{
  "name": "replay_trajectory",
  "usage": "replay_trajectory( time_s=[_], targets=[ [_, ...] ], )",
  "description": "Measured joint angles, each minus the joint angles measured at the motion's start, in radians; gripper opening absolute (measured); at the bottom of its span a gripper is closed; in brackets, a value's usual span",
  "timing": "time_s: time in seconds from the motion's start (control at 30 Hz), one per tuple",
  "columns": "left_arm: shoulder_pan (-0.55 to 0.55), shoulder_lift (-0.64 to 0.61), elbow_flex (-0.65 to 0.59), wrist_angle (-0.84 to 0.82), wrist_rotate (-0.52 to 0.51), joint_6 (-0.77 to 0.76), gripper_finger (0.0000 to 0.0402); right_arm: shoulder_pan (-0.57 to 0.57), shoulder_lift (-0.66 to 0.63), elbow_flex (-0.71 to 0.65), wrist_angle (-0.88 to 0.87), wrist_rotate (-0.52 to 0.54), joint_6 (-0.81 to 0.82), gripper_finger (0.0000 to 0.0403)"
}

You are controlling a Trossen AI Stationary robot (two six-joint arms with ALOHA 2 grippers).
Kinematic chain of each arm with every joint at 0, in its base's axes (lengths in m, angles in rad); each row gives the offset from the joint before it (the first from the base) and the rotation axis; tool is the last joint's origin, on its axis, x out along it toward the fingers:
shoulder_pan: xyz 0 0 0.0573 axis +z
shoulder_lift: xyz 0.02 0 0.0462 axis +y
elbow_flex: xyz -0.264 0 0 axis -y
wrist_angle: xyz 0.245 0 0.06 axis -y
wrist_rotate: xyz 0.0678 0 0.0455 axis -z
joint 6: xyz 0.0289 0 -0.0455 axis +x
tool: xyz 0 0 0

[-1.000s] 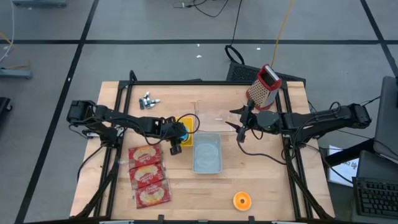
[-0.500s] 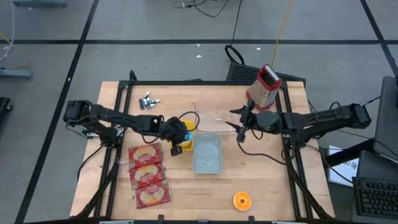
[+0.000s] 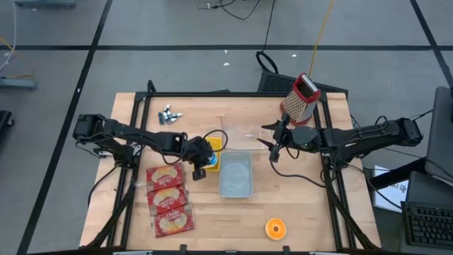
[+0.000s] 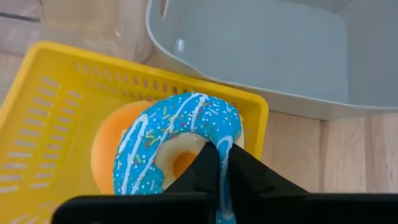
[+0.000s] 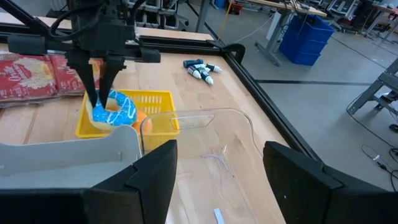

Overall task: Pick & Place Food Item
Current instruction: Put the blue doughnut into the yellow bin

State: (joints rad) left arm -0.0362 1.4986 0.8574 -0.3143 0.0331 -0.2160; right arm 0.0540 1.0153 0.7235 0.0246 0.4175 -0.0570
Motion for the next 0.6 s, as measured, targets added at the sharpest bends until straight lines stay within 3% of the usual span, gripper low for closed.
replay_trajectory(
  time_s=[0.33, 0.5, 0.6],
  targets=[
    [-0.011, 0.000, 0.000, 0.002, -0.011, -0.006, 0.0090, 0.000, 0.000, 0.000, 0.000, 0.000, -0.002, 0.0226],
    [-0.011, 0.000, 0.000, -0.011, -0.106, -0.027, 0.0140, 0.000, 0.000, 0.000, 0.000, 0.000, -0.003, 0.0226],
    [-0.011, 0.000, 0.000, -0.020, -0.113, -0.029, 0.0171, 0.000, 0.000, 0.000, 0.000, 0.000, -0.003, 0.0226]
  ],
)
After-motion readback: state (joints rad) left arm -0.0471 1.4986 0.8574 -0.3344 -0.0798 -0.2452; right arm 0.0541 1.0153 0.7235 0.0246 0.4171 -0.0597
